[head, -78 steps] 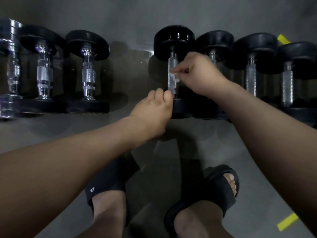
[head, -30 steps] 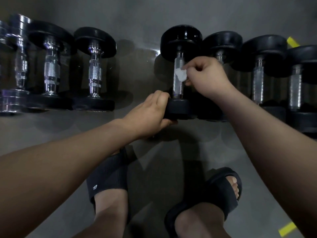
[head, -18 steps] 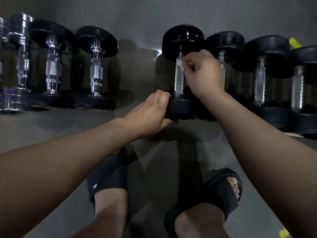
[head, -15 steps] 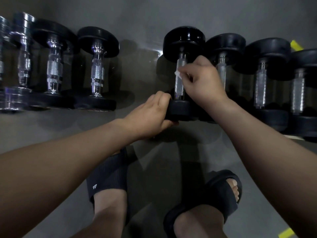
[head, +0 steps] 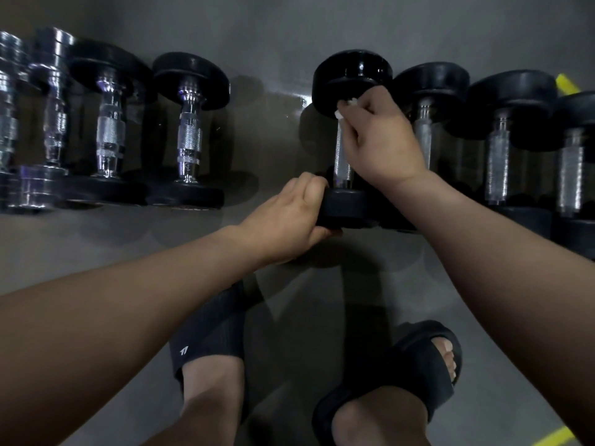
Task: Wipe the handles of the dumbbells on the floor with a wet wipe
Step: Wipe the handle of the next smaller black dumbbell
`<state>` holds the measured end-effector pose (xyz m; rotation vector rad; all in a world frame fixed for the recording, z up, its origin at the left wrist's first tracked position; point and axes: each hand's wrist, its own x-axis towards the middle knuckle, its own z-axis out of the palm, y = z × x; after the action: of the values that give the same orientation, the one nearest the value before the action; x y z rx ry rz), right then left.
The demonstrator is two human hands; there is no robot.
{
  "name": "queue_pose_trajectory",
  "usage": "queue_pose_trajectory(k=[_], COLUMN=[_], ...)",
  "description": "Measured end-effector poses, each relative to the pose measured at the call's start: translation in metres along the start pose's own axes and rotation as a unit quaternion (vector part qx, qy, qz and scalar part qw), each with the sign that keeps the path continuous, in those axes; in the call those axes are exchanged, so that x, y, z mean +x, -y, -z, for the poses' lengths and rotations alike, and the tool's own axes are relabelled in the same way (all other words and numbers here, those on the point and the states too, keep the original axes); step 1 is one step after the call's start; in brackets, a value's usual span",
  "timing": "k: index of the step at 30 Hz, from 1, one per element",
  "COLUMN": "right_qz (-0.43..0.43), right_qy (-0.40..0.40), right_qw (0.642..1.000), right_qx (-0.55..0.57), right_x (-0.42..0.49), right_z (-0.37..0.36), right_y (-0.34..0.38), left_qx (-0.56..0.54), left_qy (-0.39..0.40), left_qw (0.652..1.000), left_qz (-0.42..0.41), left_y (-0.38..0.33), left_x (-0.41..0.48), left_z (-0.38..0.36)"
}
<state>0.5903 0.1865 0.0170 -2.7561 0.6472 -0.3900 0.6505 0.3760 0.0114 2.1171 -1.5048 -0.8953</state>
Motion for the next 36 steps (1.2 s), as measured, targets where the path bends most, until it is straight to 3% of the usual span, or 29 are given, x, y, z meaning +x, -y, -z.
queue_pose_trajectory(k=[10,17,21,30,33,36], right_qz=[-0.169,-0.047,-0.037,-0.208,-0.208,-0.150], right_qy=[-0.012,0.120,0.216,0.052,0.084,0.185], right_qw=[0.981,0.988,0.970,0.966,0.966,0.961], right_qx=[0.097,0.088,0.105,0.141,0.129,0.140], right_x=[0.001,-0.012,-0.019,0.014,0.004,-0.006], right_z=[0.005,0.024,0.035,0.010,0.013,0.026], right_y=[0.001,-0.008,-0.012,-0.018,-0.014,-0.010], left_qx=[-0.011,-0.050,-0.040,-0.047,-0.040,-0.032], left_qy=[-0.009,-0.004,0.009,0.001,-0.003,0.001], left_qw=[1.000,0.999,0.999,0.999,0.999,0.999], left_qz=[-0.007,0.003,0.004,0.007,0.002,-0.005], left_y=[0.001,0.011,0.012,0.011,0.011,0.012], left_x=[0.000,-0.003,0.000,-0.001,-0.001,0.001], left_z=[-0.001,0.000,0.001,-0.002,-0.001,-0.002])
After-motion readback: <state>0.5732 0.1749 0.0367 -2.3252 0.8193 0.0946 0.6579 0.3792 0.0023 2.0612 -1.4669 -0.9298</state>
